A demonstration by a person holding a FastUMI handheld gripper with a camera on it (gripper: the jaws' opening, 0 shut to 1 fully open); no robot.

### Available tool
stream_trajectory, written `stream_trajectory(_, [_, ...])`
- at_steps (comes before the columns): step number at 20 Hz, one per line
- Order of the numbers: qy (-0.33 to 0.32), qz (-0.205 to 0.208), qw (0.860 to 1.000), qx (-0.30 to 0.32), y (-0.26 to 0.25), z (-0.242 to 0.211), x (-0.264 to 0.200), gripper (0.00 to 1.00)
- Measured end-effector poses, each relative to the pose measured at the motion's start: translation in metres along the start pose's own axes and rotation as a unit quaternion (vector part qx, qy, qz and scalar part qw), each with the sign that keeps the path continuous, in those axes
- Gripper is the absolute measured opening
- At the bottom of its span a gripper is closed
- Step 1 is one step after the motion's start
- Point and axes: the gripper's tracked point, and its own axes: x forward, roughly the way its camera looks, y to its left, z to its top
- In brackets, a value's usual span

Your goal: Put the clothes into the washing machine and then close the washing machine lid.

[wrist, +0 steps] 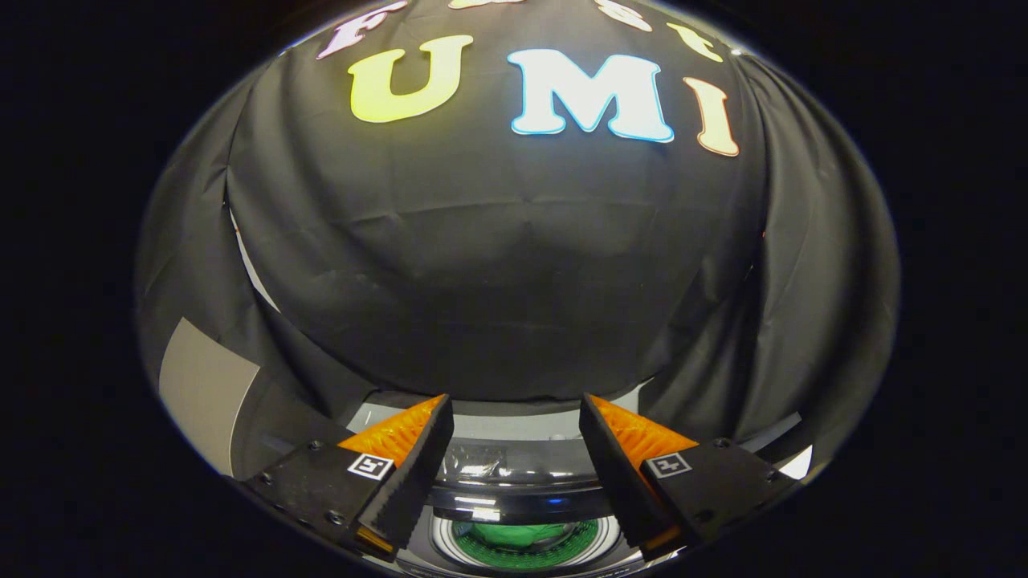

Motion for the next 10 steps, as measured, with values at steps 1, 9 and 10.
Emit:
stream_trajectory(1, [-0.009,0.000,1.000,0.000,0.000,0.000,-0.002,0.98])
stream_trajectory(9, [-0.046,-0.002,0.999,-0.002,0.001,-0.016,-0.023,0.98])
stream_trajectory(10, [-0.061,0.000,0.998,-0.005,0.002,-0.016,-0.028,0.98])
